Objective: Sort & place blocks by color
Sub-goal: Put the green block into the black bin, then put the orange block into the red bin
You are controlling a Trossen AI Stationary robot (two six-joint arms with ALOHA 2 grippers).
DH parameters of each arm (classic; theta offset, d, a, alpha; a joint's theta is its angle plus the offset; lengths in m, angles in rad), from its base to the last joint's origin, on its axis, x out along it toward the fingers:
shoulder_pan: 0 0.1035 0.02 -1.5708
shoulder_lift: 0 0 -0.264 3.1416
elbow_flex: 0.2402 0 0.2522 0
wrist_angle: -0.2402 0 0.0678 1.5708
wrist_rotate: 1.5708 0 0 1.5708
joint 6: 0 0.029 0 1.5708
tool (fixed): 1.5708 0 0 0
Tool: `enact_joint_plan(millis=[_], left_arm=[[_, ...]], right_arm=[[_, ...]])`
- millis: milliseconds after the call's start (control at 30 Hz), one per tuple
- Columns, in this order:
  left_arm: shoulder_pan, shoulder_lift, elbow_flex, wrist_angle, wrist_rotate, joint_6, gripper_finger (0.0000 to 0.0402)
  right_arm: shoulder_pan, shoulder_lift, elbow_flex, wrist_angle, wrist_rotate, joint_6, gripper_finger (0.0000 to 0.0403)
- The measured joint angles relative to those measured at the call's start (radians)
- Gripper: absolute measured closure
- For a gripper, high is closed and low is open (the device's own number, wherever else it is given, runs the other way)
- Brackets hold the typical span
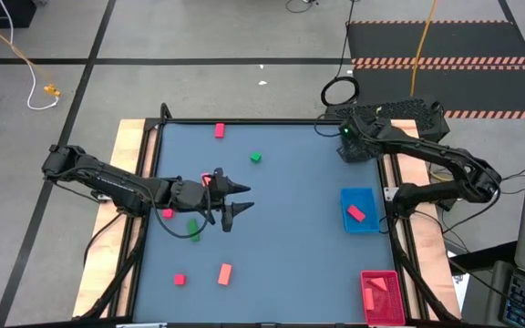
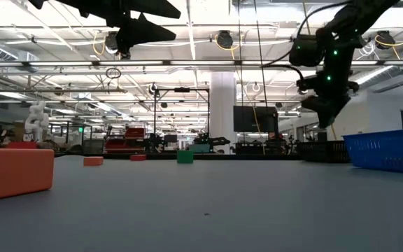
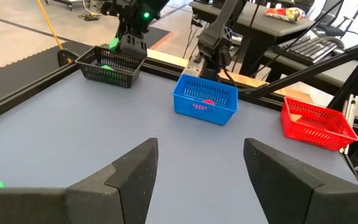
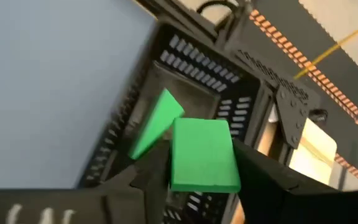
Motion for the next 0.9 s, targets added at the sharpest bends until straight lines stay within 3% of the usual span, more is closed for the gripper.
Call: enact_joint_plan(millis=[233, 533, 667, 900], left_arm=[[0.0, 0.0, 0.0, 0.0, 0.0, -0.003, 0.0163], [0.0, 0.0, 0.0, -0.006, 0.0, -0.004, 0.0163], [0.011, 0.0, 0.0, -0.025, 0.0, -0.013, 0.0163], [0.034, 0.0, 0.0, -0.068, 0.0, -0.037, 0.0163]], right_arm=[[-0.011, 0.0, -0.05, 0.015, -0.045, -0.016, 0.0198], [0.003, -0.026, -0.067, 0.103, -0.062, -0.065, 0.0189], [0.03, -0.082, -0.067, 0.219, -0.168, -0.077, 0.0189], [0.157, -0.136, -0.11, 0.495, -0.383, 0.046, 0.0189]])
